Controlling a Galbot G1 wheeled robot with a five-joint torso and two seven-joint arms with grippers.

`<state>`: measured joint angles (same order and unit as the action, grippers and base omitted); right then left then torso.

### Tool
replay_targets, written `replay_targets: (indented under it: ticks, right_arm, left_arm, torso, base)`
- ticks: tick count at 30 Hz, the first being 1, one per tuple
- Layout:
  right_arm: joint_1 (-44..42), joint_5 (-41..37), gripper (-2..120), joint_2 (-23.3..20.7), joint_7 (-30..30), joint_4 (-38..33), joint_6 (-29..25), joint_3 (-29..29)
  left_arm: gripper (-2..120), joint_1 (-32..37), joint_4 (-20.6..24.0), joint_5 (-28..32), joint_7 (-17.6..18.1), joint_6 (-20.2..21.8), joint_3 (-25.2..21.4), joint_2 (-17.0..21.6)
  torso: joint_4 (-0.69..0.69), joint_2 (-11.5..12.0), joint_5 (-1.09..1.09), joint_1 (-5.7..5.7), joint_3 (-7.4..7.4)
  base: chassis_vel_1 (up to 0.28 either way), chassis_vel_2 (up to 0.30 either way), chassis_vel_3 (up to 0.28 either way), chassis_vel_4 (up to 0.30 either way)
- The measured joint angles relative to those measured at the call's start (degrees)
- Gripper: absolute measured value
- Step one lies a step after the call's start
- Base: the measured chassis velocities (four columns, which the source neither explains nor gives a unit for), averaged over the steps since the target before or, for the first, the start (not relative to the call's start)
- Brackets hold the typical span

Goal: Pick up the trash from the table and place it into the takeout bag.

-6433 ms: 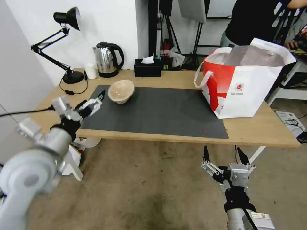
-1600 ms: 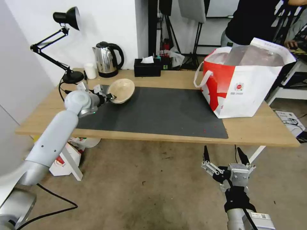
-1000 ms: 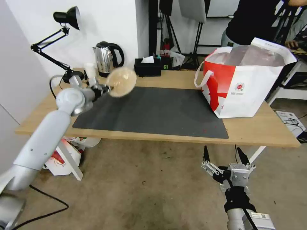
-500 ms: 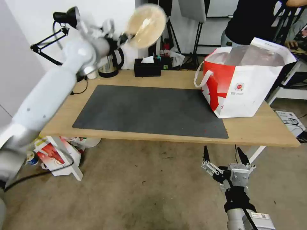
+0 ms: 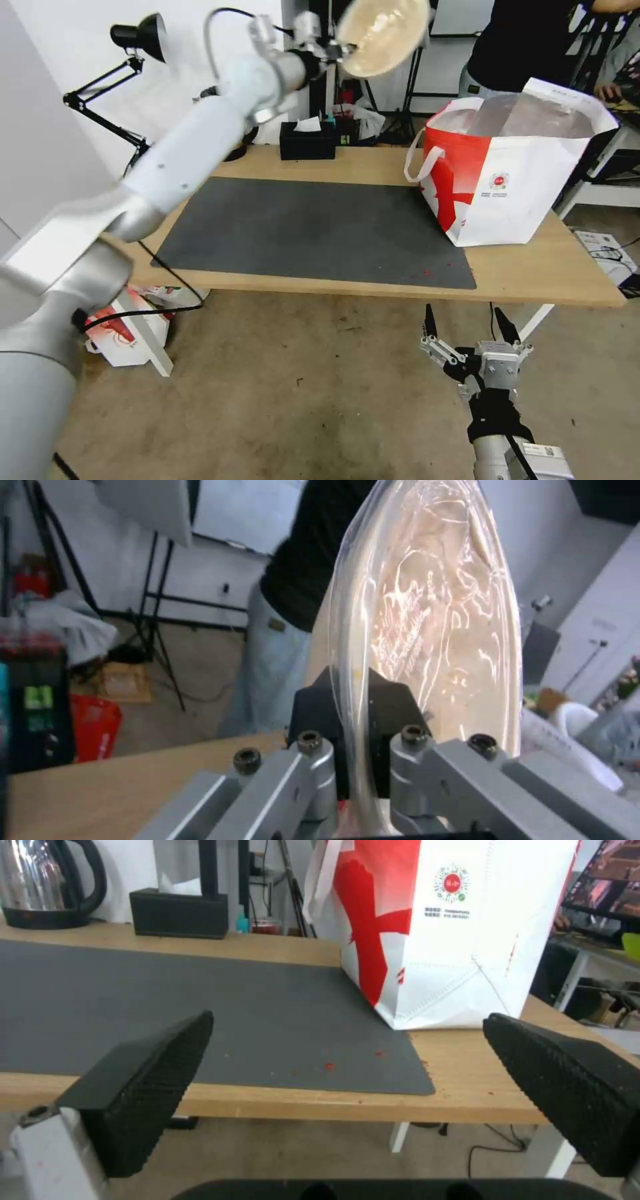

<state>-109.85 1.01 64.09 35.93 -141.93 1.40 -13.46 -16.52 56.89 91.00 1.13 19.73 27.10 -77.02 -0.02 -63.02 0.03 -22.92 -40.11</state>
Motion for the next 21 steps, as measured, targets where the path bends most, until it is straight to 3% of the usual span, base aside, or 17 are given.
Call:
replay_targets:
  ticks: [6,16,21]
  right_arm:
    - [0.0,0.0,100,0.0,0.0,0.0,0.0,0.0]
    - [0.0,0.0,100,0.0,0.0,0.0,0.0,0.0]
    - [0.0,0.0,100,0.0,0.0,0.0,0.0,0.0]
  left_arm:
    - [3,-0.27,-3.41,-1.41,-0.9,-0.24,1.79,-4.03]
    - [3,-2.18,-13.0,-5.86,-7.31,-2.91,4.31,-13.93]
    - [3,-2.18,-13.34,-6.53,-8.11,-4.58,5.28,-14.7]
  torso:
    - [0.03,0.0,-0.02,0.0,0.0]
    - [0.0,0.0,0.0,0.01,0.01]
    - [0.01,0.0,-0.01,0.0,0.01]
  base:
    - [0.0,0.0,0.0,0.0]
    - [0.0,0.0,0.0,0.0]
    - [0.0,0.0,0.0,0.0]
